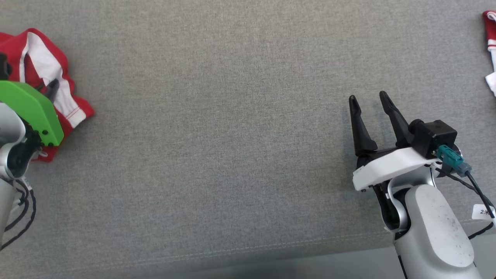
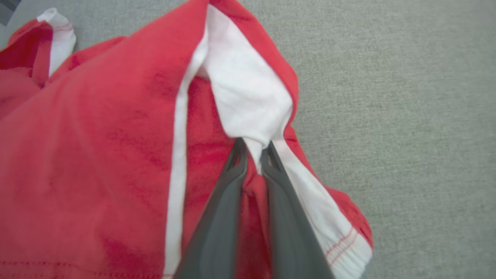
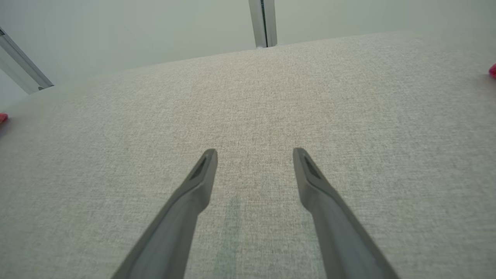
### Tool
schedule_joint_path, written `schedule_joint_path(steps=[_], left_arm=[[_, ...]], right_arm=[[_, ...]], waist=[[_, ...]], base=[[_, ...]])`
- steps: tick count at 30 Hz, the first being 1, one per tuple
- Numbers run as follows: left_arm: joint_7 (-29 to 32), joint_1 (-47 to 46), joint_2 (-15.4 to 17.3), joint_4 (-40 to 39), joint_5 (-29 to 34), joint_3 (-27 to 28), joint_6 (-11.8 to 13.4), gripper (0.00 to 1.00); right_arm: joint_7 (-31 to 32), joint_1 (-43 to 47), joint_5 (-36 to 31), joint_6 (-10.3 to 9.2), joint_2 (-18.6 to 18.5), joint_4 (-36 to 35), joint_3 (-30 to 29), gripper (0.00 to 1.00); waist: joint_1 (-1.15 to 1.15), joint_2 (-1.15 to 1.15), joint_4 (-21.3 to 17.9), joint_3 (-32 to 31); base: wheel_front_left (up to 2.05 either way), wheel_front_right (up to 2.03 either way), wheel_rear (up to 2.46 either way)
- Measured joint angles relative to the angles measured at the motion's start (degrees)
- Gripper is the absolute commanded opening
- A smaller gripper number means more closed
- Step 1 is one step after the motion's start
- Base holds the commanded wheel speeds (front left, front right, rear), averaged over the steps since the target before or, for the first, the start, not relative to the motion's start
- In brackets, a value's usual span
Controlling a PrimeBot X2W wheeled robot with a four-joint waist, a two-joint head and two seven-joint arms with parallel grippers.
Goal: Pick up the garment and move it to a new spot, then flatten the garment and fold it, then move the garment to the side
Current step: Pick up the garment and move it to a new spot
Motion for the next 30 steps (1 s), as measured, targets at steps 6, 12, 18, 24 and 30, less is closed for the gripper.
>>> schedule_joint_path(steps=[6,12,18,24,30], left_arm=[[0.25,-2.21,-0.36,-1.80,0.40,-0.58,-1.01,0.00],[0.79,-2.86,-5.33,-4.43,-2.70,-0.26,-0.91,0.00],[0.76,-2.19,-11.65,-7.78,-4.41,-2.45,-0.83,0.00],[-1.71,1.63,-21.14,-7.91,-5.94,-4.21,3.60,0.00],[-3.20,2.91,-29.24,-3.57,-4.79,-9.44,4.15,0.00]], right_arm=[[-0.57,0.71,0.94,0.00,0.00,1.18,0.04,1.00],[-0.90,2.16,1.36,0.00,-0.02,2.10,-0.43,1.00],[-0.89,3.71,1.43,0.00,-0.02,2.31,-1.13,1.00],[0.00,4.92,1.43,0.00,0.00,2.05,-1.00,1.00],[0.80,5.14,2.01,0.00,0.00,1.47,1.10,1.00]], waist=[[0.00,0.00,-0.46,-3.21],[0.00,0.00,-1.63,-6.62],[-0.01,0.00,-3.03,-9.76],[-0.01,0.00,-4.43,-12.42],[-0.01,0.00,-6.87,-13.41]], base=[[0.00,0.00,0.00],[0.00,0.00,0.00],[0.00,0.00,0.00],[0.00,0.00,0.00],[0.00,0.00,0.00]])
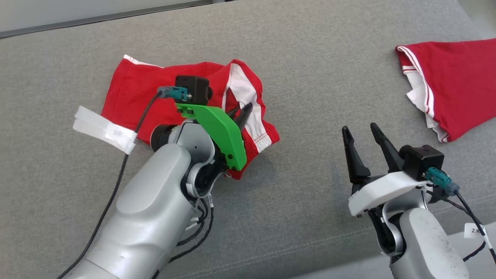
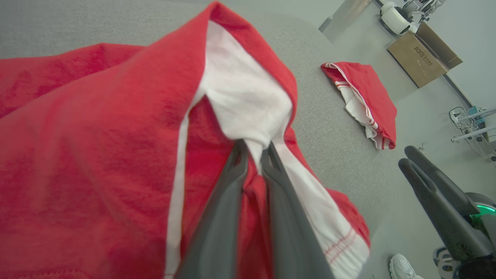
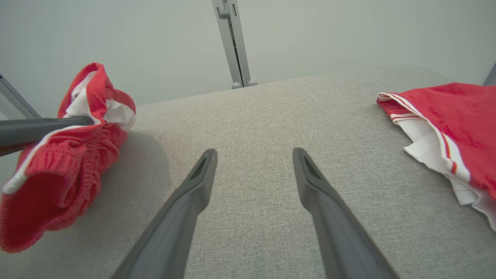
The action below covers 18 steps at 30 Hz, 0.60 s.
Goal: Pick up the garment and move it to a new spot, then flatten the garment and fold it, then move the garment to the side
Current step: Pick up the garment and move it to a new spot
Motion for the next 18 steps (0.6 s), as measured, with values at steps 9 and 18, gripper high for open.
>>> schedule_joint_path(steps=[9,18], left_arm=[[-7.49,-3.66,-2.90,12.02,1.23,-2.78,3.02,0.06],[-12.34,-7.17,-3.15,16.60,-0.43,-7.69,2.79,1.00]], right_arm=[[-0.46,-2.57,3.11,0.00,-0.05,1.20,6.19,1.00],[-2.14,-3.92,4.97,0.00,-0.04,4.66,9.34,1.00]], waist=[[0.00,0.00,-5.38,1.13],[0.00,0.00,-8.73,3.22]], base=[[0.00,0.00,0.00],[0.00,0.00,0.00]])
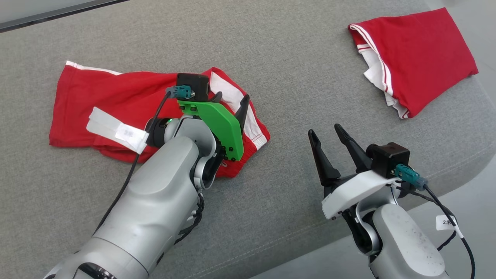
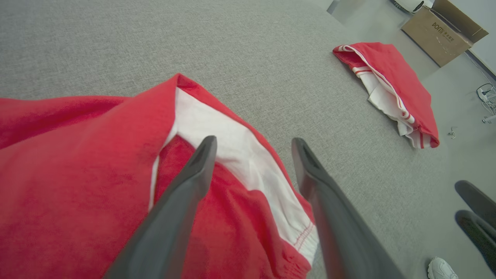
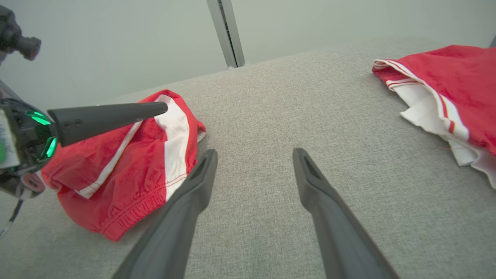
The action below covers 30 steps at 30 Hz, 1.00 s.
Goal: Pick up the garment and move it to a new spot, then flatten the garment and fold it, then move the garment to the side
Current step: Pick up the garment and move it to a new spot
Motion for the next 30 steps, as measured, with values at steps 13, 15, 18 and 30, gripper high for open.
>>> schedule_joint_path(steps=[13,15,18,30], left_arm=[[-8.06,-0.94,0.04,2.13,0.53,-6.80,-2.49,1.00],[-9.26,0.29,0.08,2.44,0.66,-7.25,-2.56,1.00],[-10.68,2.35,0.09,2.25,0.78,-7.88,-2.80,1.00],[-11.92,12.04,1.65,-1.23,1.34,-10.24,-0.77,1.00]], right_arm=[[-0.14,1.75,-2.69,0.00,0.05,1.41,-4.30,1.00],[0.30,2.36,-3.20,0.00,0.05,0.93,-5.26,1.00],[0.87,3.54,-3.83,0.00,0.07,-0.15,-6.54,1.00],[3.27,7.09,-5.27,0.00,0.05,-4.02,-9.10,1.00]], waist=[[0.00,0.00,5.67,-1.26],[0.00,0.00,6.82,-1.97],[0.00,0.00,8.20,-3.27],[0.00,0.00,10.99,-7.38]], base=[[0.00,0.00,0.00],[0.00,0.00,0.00],[0.00,0.00,0.00],[0.00,0.00,0.00]])
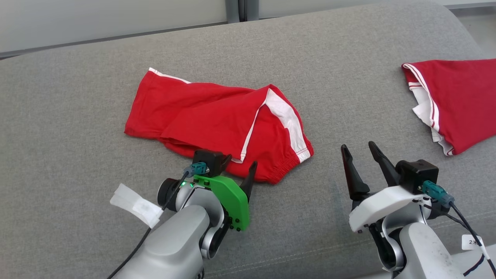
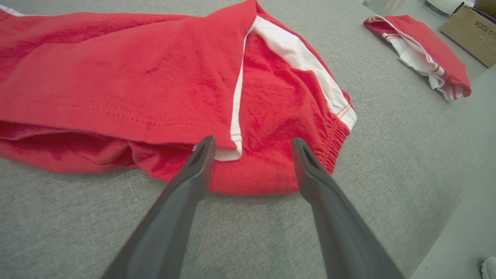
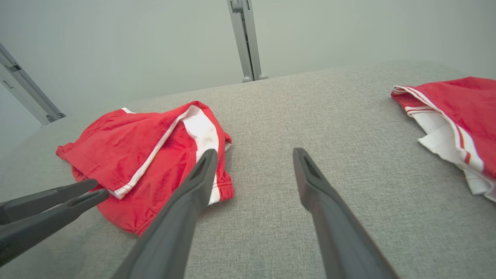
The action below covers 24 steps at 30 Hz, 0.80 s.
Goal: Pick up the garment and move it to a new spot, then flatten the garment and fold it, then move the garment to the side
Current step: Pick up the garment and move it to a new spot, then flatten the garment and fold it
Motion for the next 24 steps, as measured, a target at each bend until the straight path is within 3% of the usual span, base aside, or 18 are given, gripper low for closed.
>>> schedule_joint_path(steps=[10,16,17,18,19,21,22,24], left_arm=[[1.85,1.17,-0.05,2.02,-3.71,2.09,1.02,1.00],[-0.65,-0.66,-0.20,5.25,-4.25,3.64,1.16,1.00],[-0.86,-1.02,-0.25,5.78,-4.27,3.72,1.13,0.89],[-1.12,-1.27,-0.29,6.26,-4.34,3.81,1.01,0.61],[-1.15,-1.55,-0.35,6.97,-4.32,3.74,1.02,0.44],[-1.69,-2.35,-0.42,8.36,-3.71,3.32,1.07,0.24],[-2.13,-2.79,-0.44,8.98,-3.48,3.22,1.07,0.00],[-2.98,-3.76,-0.52,9.76,-2.57,2.70,0.99,0.00]], right_arm=[[1.40,0.18,-0.54,0.00,-0.01,-2.23,0.52,1.00],[1.54,0.17,-0.86,0.00,-0.02,-2.97,0.01,1.00],[1.54,0.16,-0.88,0.00,-0.02,-2.98,0.02,1.00],[1.54,0.15,-0.90,0.00,-0.01,-2.98,0.07,1.00],[1.54,0.14,-0.90,0.00,-0.01,-2.98,0.08,1.00],[1.53,0.09,-0.90,0.00,-0.02,-2.99,0.13,1.00],[1.53,0.00,-0.90,0.00,-0.01,-2.99,0.20,1.00],[1.53,-0.20,-0.90,0.00,-0.01,-2.99,0.14,1.00]], waist=[[0.00,0.00,-2.61,0.66],[0.00,0.00,-4.24,2.05],[0.00,0.00,-4.40,2.19],[0.00,0.00,-4.55,2.30],[0.00,0.00,-4.69,2.39],[0.00,0.00,-4.94,2.54],[0.00,0.00,-5.05,2.61],[0.00,0.00,-5.16,2.75]], base=[[0.00,0.00,0.00],[0.00,0.00,0.00],[0.00,0.00,0.00],[0.00,0.00,0.00],[0.00,0.00,0.00],[0.00,0.00,0.00],[0.00,0.00,0.00],[0.00,0.00,0.00]])
